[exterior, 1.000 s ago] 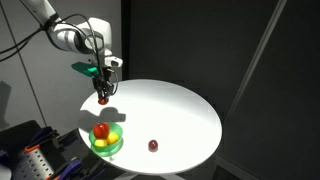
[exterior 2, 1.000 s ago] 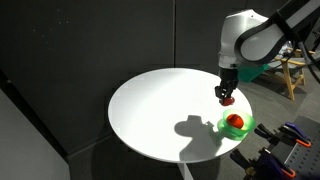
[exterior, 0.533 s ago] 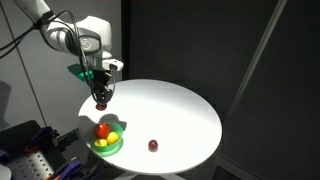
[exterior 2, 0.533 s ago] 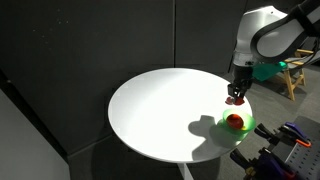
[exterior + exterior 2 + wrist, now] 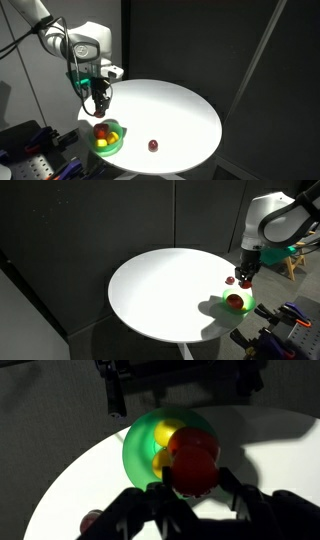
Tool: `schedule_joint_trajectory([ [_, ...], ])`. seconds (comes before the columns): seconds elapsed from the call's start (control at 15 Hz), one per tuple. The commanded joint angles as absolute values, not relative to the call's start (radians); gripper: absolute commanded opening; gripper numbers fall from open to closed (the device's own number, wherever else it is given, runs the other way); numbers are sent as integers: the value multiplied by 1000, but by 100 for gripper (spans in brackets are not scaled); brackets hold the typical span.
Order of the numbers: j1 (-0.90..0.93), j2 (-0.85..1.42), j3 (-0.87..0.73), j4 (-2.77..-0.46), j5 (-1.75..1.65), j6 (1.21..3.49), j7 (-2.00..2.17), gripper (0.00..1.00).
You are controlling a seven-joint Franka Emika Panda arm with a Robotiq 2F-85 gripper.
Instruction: Pick up the red strawberry toy from the table and put it in the green bowl
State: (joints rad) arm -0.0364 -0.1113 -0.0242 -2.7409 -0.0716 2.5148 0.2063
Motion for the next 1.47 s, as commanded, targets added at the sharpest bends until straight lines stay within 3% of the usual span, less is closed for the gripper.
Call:
schedule_joint_trajectory([
  [0.0,-62,-113,-36,-2771,-90,2571,192,25],
  [1.4,-85,101,-96,-2681,-77,2663,127,25],
])
